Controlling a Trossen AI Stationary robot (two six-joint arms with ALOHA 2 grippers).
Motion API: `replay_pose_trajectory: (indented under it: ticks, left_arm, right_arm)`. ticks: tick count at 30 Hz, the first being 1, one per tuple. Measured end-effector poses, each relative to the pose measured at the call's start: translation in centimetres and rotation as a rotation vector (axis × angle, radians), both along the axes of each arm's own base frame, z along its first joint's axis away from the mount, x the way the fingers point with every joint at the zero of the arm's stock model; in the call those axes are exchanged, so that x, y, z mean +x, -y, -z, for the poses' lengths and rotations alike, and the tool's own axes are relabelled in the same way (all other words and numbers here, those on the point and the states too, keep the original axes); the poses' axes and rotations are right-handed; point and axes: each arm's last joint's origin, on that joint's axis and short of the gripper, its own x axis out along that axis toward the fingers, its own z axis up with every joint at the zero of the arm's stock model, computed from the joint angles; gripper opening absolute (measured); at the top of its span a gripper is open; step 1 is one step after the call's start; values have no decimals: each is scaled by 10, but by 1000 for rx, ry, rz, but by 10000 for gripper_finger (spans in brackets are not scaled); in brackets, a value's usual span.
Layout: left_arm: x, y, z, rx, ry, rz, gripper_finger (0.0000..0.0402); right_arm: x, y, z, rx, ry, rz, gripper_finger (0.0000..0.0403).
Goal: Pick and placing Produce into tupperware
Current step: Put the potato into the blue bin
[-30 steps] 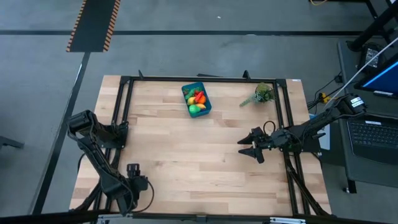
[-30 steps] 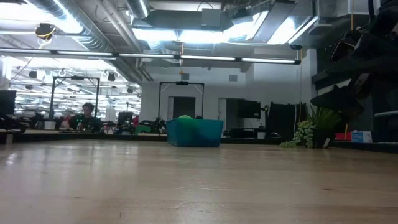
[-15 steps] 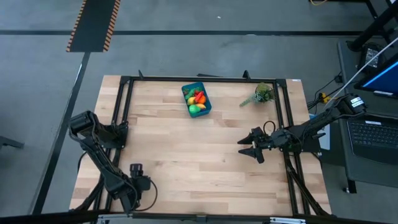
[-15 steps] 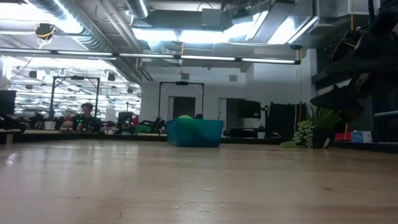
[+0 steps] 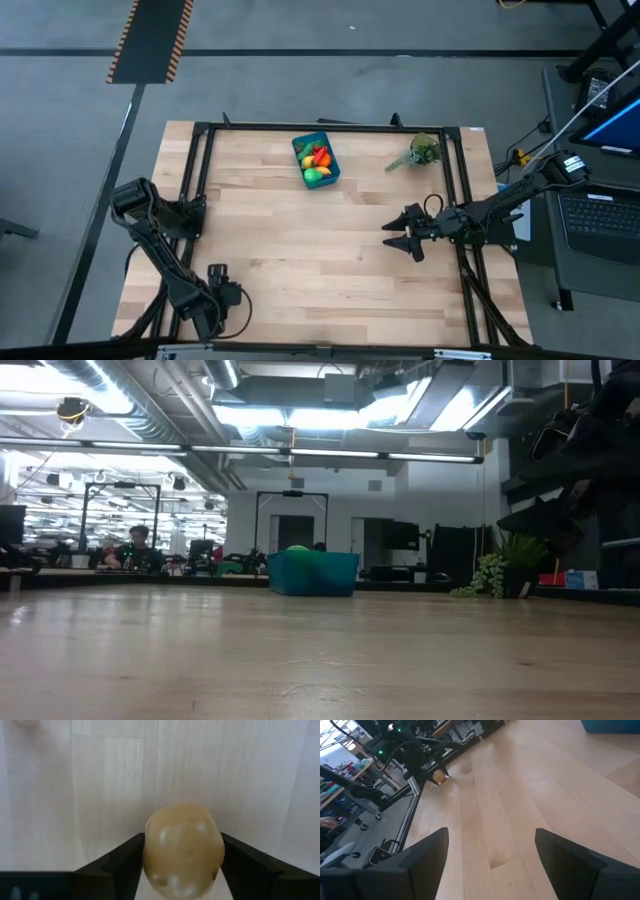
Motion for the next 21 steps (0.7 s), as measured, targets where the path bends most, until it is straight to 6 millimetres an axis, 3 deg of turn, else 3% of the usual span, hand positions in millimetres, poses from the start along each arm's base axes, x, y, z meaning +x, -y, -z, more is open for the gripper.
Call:
replay_pose_trajectory:
  ticks: [5, 21]
  left_arm:
    - [0, 0, 0, -7, -2, -17, 189]
    - [5, -9, -10, 5, 14, -46, 188]
  right_arm:
    - [0, 0, 0, 0, 0, 0, 299]
    - [0, 0, 1, -7, -9, -1, 299]
